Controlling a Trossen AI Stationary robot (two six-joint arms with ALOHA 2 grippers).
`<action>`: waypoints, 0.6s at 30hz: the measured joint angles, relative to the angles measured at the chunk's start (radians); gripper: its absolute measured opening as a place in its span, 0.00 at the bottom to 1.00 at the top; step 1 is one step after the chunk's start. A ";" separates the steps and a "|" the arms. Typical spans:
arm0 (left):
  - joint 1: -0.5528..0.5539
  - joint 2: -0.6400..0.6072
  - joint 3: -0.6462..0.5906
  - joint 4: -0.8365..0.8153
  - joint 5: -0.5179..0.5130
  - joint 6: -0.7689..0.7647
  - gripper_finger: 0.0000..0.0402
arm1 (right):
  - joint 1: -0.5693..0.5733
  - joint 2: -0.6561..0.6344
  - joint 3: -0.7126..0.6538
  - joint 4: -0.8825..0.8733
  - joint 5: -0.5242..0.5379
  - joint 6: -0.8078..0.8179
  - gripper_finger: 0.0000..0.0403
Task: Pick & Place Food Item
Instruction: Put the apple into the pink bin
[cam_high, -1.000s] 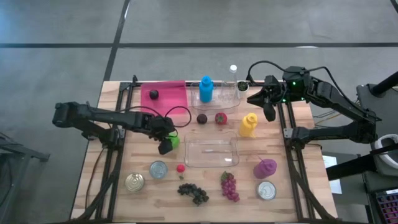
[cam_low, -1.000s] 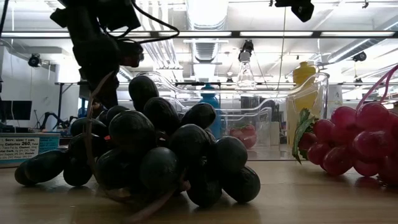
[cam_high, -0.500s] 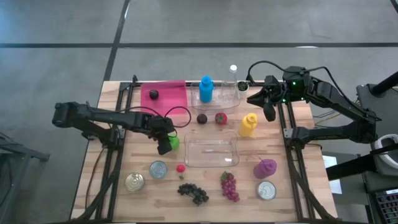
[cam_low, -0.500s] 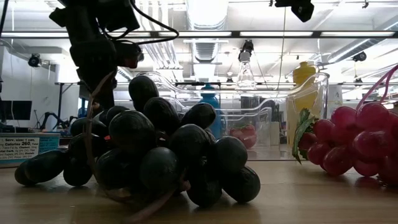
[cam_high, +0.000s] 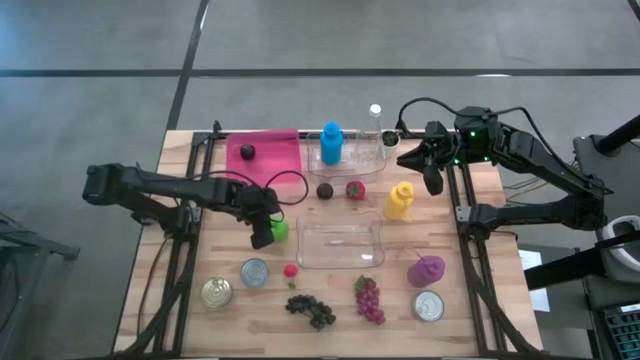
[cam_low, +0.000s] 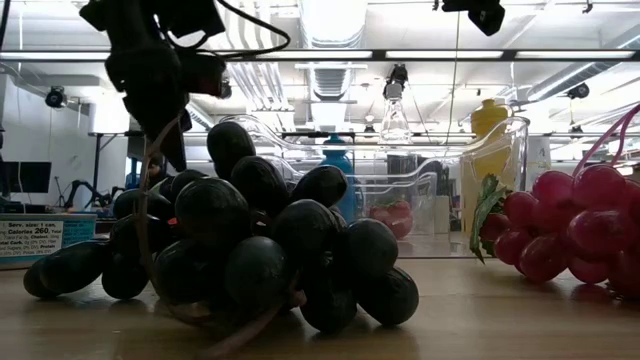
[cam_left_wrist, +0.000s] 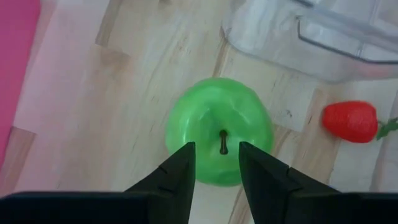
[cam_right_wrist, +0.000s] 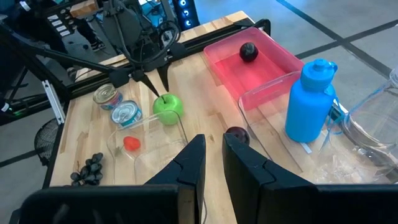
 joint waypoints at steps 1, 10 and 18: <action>-0.001 0.000 -0.004 0.005 0.000 0.000 0.32 | 0.000 0.000 0.000 0.000 0.000 0.000 0.13; -0.002 0.000 -0.057 0.054 0.007 0.017 0.32 | 0.000 0.000 0.000 -0.002 0.000 -0.007 0.13; -0.002 0.000 -0.052 0.058 0.008 0.019 0.31 | 0.000 0.000 0.000 -0.002 0.000 -0.007 0.13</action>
